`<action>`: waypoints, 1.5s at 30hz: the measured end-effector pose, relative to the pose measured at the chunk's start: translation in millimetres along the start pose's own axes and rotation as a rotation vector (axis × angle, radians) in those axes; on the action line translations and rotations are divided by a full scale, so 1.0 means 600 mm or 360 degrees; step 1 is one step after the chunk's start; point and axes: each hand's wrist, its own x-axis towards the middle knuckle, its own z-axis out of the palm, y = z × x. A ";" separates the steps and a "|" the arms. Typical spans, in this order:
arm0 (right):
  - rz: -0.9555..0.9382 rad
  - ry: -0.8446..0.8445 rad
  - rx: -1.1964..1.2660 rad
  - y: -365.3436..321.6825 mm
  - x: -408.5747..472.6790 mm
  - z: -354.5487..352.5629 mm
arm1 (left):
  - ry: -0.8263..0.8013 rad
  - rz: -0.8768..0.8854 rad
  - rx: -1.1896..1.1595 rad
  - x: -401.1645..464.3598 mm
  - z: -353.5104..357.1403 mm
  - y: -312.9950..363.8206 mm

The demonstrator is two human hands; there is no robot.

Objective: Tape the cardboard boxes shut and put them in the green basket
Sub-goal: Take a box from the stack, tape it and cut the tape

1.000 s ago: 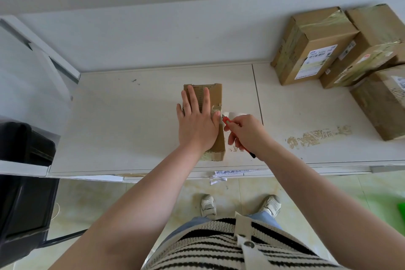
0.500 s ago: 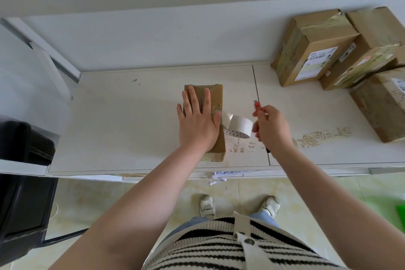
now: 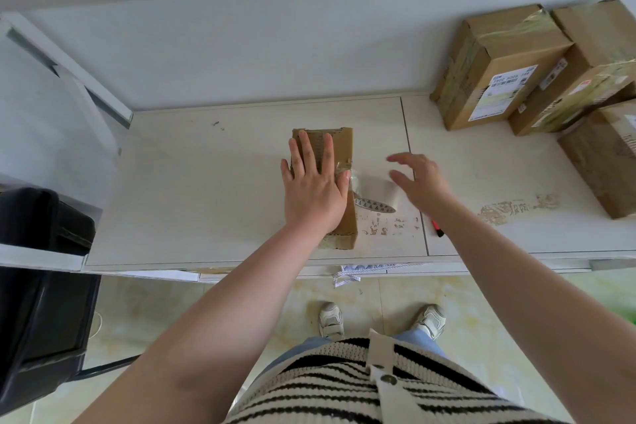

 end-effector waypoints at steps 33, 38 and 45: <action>0.0329 -0.0261 -0.0167 -0.048 0.001 0.012 | -0.0003 -0.0010 -0.0015 -0.002 -0.001 -0.002; 0.0530 -0.0087 0.0284 0.018 -0.032 -0.025 | 0.0010 -0.0014 0.0027 0.001 0.005 -0.002; 0.0267 0.0036 0.0711 -0.041 -0.059 -0.038 | -0.0091 0.0080 -0.0152 0.008 -0.019 -0.008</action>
